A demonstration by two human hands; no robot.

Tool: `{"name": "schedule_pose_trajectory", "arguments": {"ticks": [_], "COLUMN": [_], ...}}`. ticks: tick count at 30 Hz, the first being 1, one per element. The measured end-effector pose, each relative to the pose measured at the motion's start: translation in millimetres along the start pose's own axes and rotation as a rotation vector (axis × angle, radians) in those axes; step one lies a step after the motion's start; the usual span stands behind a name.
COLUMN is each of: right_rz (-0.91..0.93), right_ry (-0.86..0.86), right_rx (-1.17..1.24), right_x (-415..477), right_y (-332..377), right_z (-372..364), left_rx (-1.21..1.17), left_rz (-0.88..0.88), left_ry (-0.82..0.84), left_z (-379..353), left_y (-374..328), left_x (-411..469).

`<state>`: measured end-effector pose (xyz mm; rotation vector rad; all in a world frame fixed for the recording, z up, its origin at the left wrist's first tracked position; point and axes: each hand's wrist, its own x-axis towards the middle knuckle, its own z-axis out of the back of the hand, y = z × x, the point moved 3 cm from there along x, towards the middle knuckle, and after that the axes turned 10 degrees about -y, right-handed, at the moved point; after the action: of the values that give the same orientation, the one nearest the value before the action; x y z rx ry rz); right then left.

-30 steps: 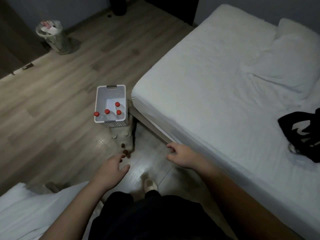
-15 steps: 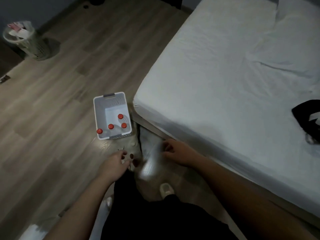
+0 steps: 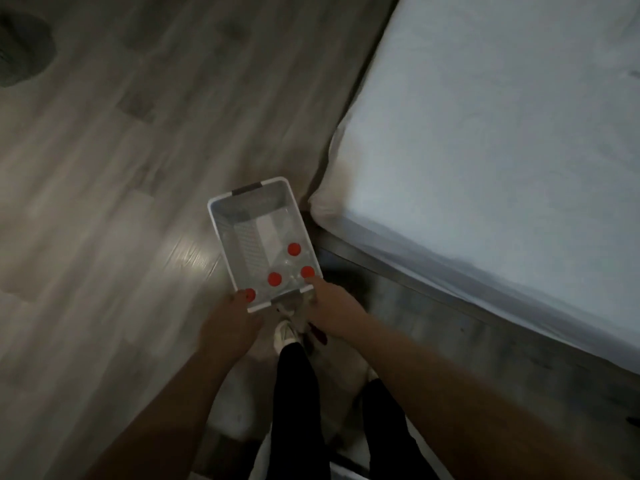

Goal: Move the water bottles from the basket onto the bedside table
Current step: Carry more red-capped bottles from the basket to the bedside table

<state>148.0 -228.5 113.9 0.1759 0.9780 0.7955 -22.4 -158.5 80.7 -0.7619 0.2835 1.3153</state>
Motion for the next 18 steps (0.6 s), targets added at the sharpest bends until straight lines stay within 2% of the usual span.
{"name": "schedule_pose_trajectory", "arguments": {"ticks": [7,14,18], "right_rz": [-0.030,0.030,0.078], "right_ry": [0.018,0.021,0.012], "right_rx": [0.033,-0.083,-0.175], "right_x": [88.5,147.4,161.2], "right_y": [-10.6,-18.0,-17.8], "right_z": [-78.7,-116.7,-126.1], "left_rx": [-0.050,0.162,0.254], "left_rz": [-0.013,-0.079,-0.125], "left_ry": [-0.005,0.058,0.036], "left_z": [-57.0,-87.6,-101.8], "left_y": [40.1,65.3,64.7], "left_x": [74.5,122.9,134.6]}}
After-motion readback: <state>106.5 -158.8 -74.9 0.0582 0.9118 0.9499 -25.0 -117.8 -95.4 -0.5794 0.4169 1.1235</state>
